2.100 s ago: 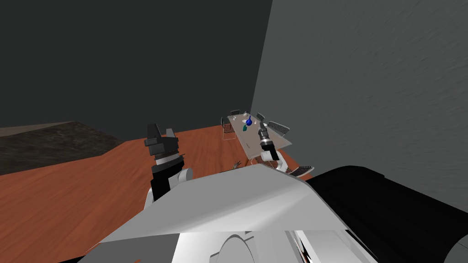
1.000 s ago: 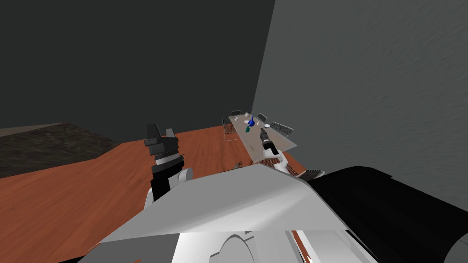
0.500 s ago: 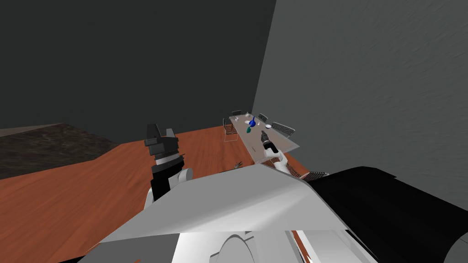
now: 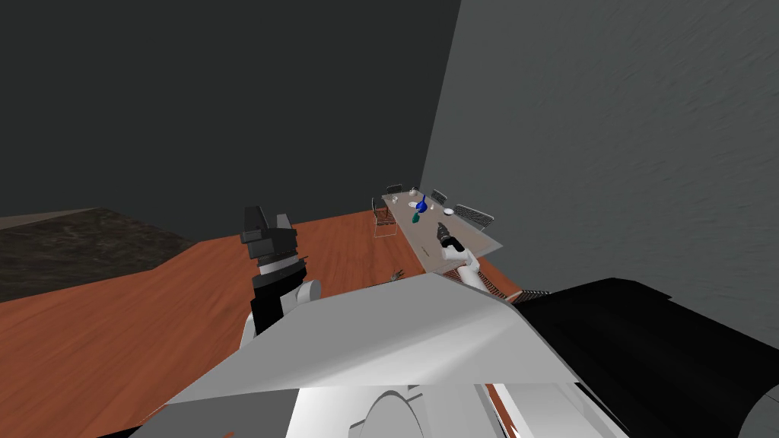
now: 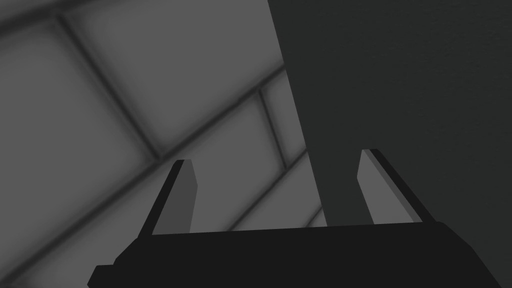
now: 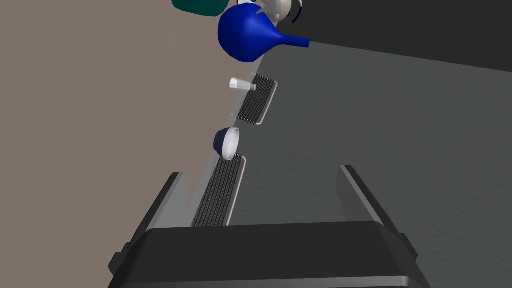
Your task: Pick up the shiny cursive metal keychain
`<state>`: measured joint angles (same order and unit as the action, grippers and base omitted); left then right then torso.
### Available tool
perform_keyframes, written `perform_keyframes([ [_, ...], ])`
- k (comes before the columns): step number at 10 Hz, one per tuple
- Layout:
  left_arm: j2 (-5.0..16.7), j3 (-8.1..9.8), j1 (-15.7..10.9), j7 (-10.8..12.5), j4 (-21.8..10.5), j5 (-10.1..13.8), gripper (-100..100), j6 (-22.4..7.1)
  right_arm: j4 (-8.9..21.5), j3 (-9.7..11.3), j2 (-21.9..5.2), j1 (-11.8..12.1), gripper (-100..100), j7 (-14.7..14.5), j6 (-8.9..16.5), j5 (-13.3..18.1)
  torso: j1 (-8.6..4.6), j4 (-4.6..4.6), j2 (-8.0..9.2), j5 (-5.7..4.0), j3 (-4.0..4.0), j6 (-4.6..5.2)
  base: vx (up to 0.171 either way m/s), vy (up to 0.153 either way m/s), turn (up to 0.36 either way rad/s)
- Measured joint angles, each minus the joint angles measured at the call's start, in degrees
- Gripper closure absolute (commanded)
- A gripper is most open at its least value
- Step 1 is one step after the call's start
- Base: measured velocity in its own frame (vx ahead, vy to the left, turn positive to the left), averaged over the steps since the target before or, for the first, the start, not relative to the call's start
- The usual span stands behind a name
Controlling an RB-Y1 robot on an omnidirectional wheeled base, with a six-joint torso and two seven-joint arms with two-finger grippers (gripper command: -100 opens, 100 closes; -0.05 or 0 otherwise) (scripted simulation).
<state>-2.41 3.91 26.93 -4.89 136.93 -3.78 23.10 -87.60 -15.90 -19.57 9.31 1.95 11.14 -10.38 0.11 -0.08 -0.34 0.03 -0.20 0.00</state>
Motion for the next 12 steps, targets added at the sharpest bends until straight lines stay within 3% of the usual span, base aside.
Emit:
perform_keyframes([
  [1,0.0,0.0,0.0,0.0,0.0,0.0,0,0.0,0.8,-0.5,0.8,-0.4,-100,0.2,1.9,0.3,-0.03,0.02,0.12,-0.01,0.06,0.01,0.02,0.012,0.002],
  [6,0.0,0.0,0.0,0.0,0.0,0.0,0,0.0,7.6,-1.8,-1.5,-2.7,-100,2.9,9.0,-3.0,-0.04,0.01,0.05,0.0,0.03,0.0,0.067,0.025,0.005],
  [12,0.0,0.0,0.0,0.0,0.0,0.0,0,0.0,16.8,-3.0,-3.0,-5.7,-100,5.5,15.1,-5.7,-0.09,0.02,0.12,-0.02,0.07,0.0,0.054,0.011,-0.002],
])
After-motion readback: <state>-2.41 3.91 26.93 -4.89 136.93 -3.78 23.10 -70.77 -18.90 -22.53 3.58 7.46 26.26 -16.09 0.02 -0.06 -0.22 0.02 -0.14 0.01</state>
